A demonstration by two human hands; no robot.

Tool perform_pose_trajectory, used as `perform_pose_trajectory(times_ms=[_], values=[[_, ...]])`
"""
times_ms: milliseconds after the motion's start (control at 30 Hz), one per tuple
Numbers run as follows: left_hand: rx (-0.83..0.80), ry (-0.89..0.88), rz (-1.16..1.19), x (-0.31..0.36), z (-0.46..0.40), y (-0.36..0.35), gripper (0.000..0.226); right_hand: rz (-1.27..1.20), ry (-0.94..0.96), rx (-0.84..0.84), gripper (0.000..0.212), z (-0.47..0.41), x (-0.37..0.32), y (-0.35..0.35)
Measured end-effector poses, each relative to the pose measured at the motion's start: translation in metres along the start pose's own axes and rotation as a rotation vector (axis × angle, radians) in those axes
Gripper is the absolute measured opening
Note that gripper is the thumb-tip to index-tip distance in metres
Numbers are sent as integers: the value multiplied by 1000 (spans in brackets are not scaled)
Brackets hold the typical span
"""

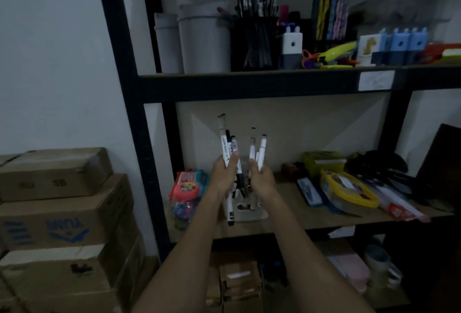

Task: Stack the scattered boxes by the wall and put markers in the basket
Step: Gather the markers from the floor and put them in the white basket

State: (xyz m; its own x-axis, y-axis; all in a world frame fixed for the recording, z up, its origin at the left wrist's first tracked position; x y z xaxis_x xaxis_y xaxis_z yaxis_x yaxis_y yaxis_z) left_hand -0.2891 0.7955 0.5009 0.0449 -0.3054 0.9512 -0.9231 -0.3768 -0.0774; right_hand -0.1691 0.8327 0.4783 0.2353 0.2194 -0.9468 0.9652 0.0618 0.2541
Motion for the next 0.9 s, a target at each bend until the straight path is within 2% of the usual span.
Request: perform_pose_trajectory(times_ms=[167,300,400,433,567,700,800,900], values=[[72,35,-9,-11,-54,-9,43,-54,-5,-52,28,-55,0,-4],[125,29,-19,-22,-87,-20,33,-93,-57,-71,28,-92,12,-7],[119,148,-75,-47,-96,-24,63,-4,-84,-148,41,-108,30,-16],[105,179,-107,-55,-94,-23,65,26,-92,-165,45,-109,37,-20],[29,240,-231,-78,-89,-17,53,82,-153,-221,39,-111,65,-35],[-14,242,-274,-82,-87,-17,26,91,-206,-295,36,-107,75,-42],[-24,292,-371,-87,-81,-17,53,96,-246,-357,30,-105,77,-43],[3,271,-363,-89,-77,-15,52,165,-281,-400,40,-103,78,-41]])
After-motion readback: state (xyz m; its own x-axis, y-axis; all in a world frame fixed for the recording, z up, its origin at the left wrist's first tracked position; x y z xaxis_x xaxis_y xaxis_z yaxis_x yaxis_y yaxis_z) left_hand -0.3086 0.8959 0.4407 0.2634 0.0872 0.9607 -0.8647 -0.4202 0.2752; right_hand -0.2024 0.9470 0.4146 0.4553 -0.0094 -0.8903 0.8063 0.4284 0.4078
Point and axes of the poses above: each hand's wrist, its own z-axis away from the middle knuckle, its own y-axis out of the back of the hand, x = y × z, the point moved 5 cm from there along -z, towards the middle knuckle, and after that the axes turned 11 degrees about z, right-handed, at the moved point
